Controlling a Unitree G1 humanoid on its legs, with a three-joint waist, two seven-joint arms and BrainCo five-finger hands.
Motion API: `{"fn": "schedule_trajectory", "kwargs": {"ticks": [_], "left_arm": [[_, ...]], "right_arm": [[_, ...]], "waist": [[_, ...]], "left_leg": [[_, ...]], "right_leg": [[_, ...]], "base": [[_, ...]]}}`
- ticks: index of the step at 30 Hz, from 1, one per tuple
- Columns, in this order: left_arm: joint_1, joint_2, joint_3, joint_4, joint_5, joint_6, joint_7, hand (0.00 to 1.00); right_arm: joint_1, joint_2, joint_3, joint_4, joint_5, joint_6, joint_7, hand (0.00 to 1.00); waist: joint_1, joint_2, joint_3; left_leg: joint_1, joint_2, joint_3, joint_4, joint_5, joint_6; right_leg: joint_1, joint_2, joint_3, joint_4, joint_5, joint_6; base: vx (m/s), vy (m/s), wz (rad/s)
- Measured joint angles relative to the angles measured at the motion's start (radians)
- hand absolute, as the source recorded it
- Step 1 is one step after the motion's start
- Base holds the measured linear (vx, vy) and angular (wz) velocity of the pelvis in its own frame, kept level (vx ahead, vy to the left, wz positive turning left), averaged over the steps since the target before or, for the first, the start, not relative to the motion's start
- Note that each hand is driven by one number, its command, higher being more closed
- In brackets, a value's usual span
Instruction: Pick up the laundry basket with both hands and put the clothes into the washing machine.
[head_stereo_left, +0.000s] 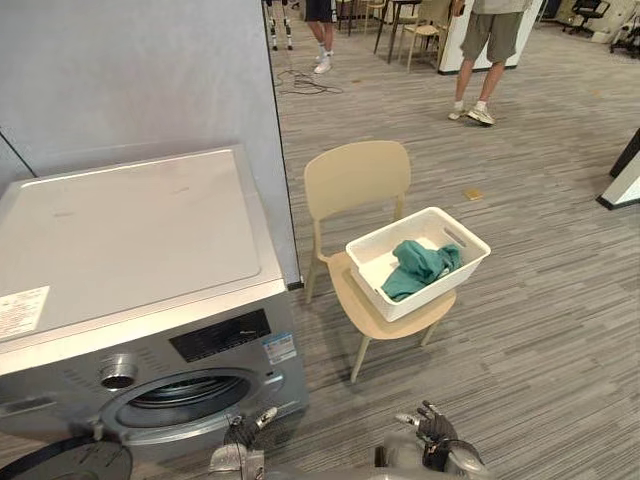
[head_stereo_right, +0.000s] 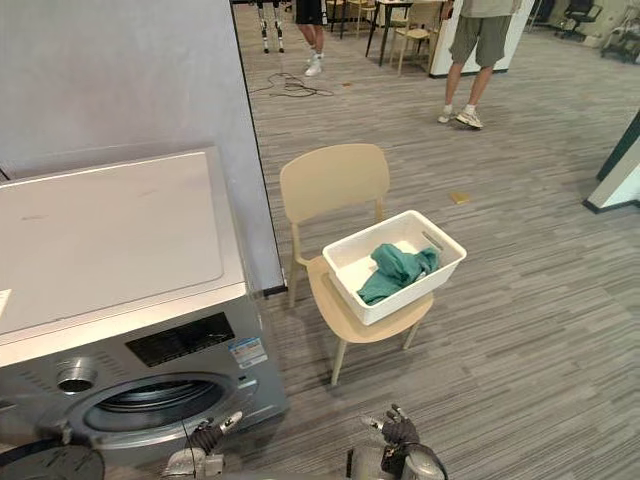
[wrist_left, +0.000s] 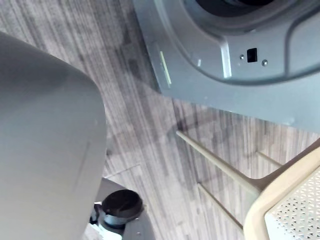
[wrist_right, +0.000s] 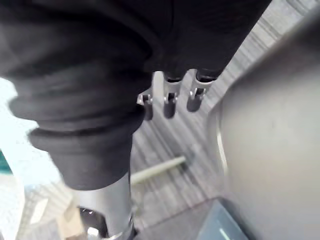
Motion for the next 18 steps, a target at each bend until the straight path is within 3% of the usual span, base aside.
{"fn": "schedule_trajectory", "kwargs": {"ticks": [2,4,5,6,7,8,9,10,11,12,14,15,17,18], "left_arm": [[-0.014,-0.018,-0.023,-0.025,0.0,-0.002,-0.001,0.0],[-0.019,-0.036,-0.028,-0.03,0.002,0.0,0.0,0.0],[-0.017,-0.035,-0.033,-0.03,0.002,0.0,0.0,0.0],[-0.012,-0.033,-0.033,-0.03,0.005,0.0,0.0,0.0],[-0.006,-0.027,-0.033,-0.031,0.021,-0.001,0.0,0.0],[-0.002,-0.027,-0.032,-0.03,0.023,-0.005,-0.001,0.0],[0.001,-0.033,-0.031,-0.029,0.024,-0.006,-0.003,0.0],[0.008,-0.054,-0.025,-0.023,0.029,-0.011,-0.01,0.0],[0.006,-0.077,0.001,-0.002,0.037,-0.011,-0.018,0.0],[0.008,-0.087,0.015,0.013,0.04,-0.009,-0.022,0.0],[0.017,-0.089,0.058,0.015,0.04,-0.009,-0.019,0.0],[0.028,-0.09,0.085,0.02,0.036,-0.01,-0.018,0.0],[0.037,-0.08,0.127,0.026,0.011,-0.011,-0.014,0.0],[0.038,-0.068,0.135,0.027,-0.01,-0.011,-0.014,0.0]], "right_arm": [[0.036,0.002,-0.07,-0.005,0.012,0.001,-0.001,0.0],[0.032,-0.001,-0.122,0.002,0.011,0.004,-0.003,0.0],[0.032,0.001,-0.123,0.007,0.01,0.005,-0.004,0.0],[0.034,0.003,-0.127,0.018,0.007,0.007,-0.006,0.0],[0.04,0.008,-0.128,0.024,0.009,0.014,-0.003,0.0],[0.042,0.012,-0.129,0.044,0.013,0.024,-0.002,0.0],[0.041,0.013,-0.132,0.047,0.012,0.025,-0.002,0.0],[0.039,0.01,-0.136,0.047,0.013,0.026,-0.003,0.0],[0.031,0.004,-0.147,0.045,0.016,0.025,-0.002,0.0],[0.027,0.002,-0.148,0.045,0.021,0.022,-0.003,0.0],[0.025,-0.003,-0.148,0.06,0.022,0.022,-0.001,0.0],[0.02,-0.007,-0.147,0.069,0.021,0.021,-0.001,0.0],[-0.005,-0.017,-0.146,0.114,0.021,0.02,-0.003,0.0],[-0.017,-0.022,-0.146,0.144,0.021,0.02,-0.003,0.0]], "waist": [[-0.008,0.009,-0.001],[-0.02,0.04,0.0],[-0.019,0.042,0.001],[-0.02,0.039,-0.001],[-0.024,0.025,-0.014],[-0.033,0.01,-0.04],[-0.036,0.028,-0.049],[-0.035,0.047,-0.06],[-0.04,0.064,-0.056],[-0.054,0.062,-0.056],[-0.049,0.068,-0.068],[-0.049,0.077,-0.073],[-0.05,0.079,-0.076],[-0.049,0.079,-0.076]], "left_leg": [[0.008,0.027,-0.076,-0.012,0.0,-0.011],[0.007,0.086,-0.141,-0.014,-0.009,-0.054],[0.017,0.101,-0.147,-0.02,-0.008,-0.063],[0.035,0.12,-0.154,-0.033,-0.009,-0.074],[0.041,0.138,-0.173,-0.044,-0.013,-0.097],[0.035,0.166,-0.205,-0.051,-0.023,-0.128],[0.028,0.19,-0.226,-0.056,-0.021,-0.134],[0.019,0.221,-0.252,-0.052,0.005,-0.171],[0.012,0.241,-0.265,-0.048,0.035,-0.195],[0.017,0.249,-0.275,-0.062,0.099,-0.212],[0.024,0.279,-0.281,-0.083,0.183,-0.247],[0.02,0.298,-0.284,-0.08,0.224,-0.246],[-0.026,0.316,-0.316,-0.037,0.323,-0.208],[-0.076,0.325,-0.334,0.017,0.401,-0.17]], "right_leg": [[-0.02,-0.068,-0.021,-0.015,-0.023,-0.008],[0.0,-0.154,-0.007,-0.225,-0.034,-0.04],[0.02,-0.168,0.01,-0.309,-0.032,-0.041],[0.061,-0.178,0.048,-0.453,-0.003,-0.063],[0.108,-0.192,0.119,-0.625,0.091,-0.081],[0.144,-0.165,0.179,-0.673,0.057,0.047],[0.146,-0.146,0.174,-0.68,0.024,0.076],[0.139,-0.133,0.133,-0.682,-0.037,0.13],[0.126,-0.119,0.106,-0.651,-0.071,0.127],[0.117,-0.106,0.088,-0.592,-0.107,0.103],[0.107,-0.074,0.075,-0.544,-0.15,0.065],[0.108,-0.053,0.062,-0.543,-0.161,0.048],[0.131,-0.021,0.026,-0.572,-0.163,0.025],[0.162,-0.002,-0.005,-0.62,-0.145,-0.001]], "base": [[0.29,-0.261,1.22],[0.28,-0.284,0.75],[0.24,-0.353,0.36],[0.26,-0.429,0.27],[0.3,-0.619,0.38],[0.23,-0.56,0.34],[0.19,-0.547,0.21],[0.14,-0.479,0.06],[0.14,-0.557,0.22],[0.1,-0.475,0.24],[0.09,-0.407,0.18],[0.07,-0.403,0.17],[0.08,-0.417,0.3],[0.13,-0.44,0.48]]}}
